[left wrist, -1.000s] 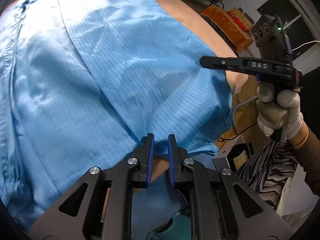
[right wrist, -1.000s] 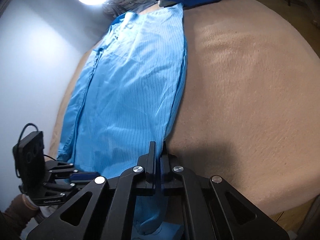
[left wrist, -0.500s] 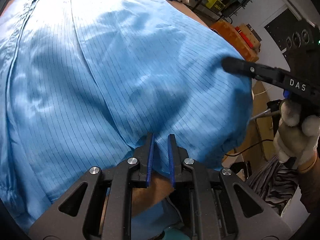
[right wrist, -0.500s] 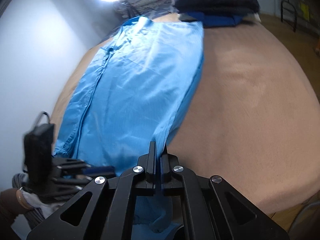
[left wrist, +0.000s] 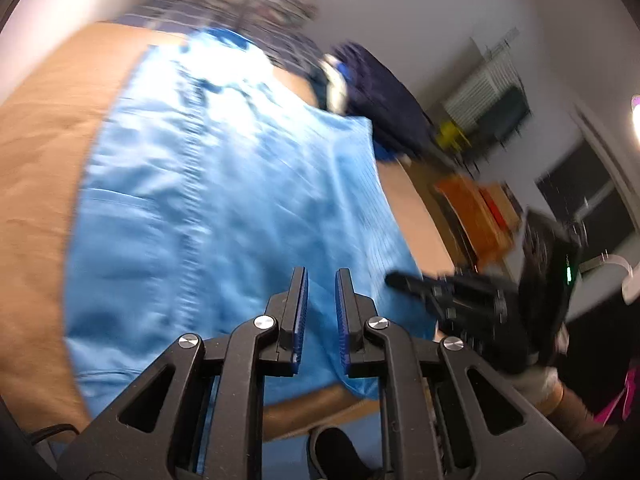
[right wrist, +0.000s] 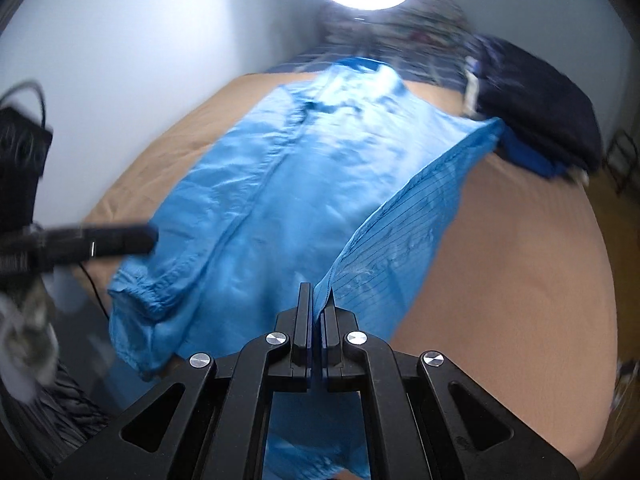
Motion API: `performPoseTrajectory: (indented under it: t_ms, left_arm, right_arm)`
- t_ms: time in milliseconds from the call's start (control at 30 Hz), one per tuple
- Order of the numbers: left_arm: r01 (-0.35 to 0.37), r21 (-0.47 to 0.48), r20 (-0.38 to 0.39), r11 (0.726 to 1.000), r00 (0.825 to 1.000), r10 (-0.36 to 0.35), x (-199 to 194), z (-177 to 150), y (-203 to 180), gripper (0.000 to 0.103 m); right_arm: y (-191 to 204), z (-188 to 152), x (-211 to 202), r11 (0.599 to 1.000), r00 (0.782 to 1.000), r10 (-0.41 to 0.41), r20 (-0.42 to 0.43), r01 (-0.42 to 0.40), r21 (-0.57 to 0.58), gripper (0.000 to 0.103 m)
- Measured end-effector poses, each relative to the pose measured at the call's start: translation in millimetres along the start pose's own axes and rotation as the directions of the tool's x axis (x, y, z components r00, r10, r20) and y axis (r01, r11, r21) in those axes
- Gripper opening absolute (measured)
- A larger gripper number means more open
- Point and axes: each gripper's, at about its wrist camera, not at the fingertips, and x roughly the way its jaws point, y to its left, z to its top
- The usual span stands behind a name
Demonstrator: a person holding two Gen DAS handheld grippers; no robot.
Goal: Fold large clothes
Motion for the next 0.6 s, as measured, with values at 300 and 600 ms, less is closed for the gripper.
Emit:
performPoseTrajectory:
  t_ms: [300, 600]
  left_arm:
    - [-0.07, -0.138, 0.051, 0.988, 0.996, 0.078, -26, 7, 61, 0.011]
    - [-0.087, -0.174, 0.031, 0.981, 0.995, 0.094, -20, 4, 77, 0.011]
  right_arm:
    - [81, -4, 64, 0.969, 0.989, 0.028, -0.146, -0.064, -0.241, 0.001]
    - [83, -19, 83, 0.964, 0.974, 0.043, -0.221, -0.098, -0.248, 0.001]
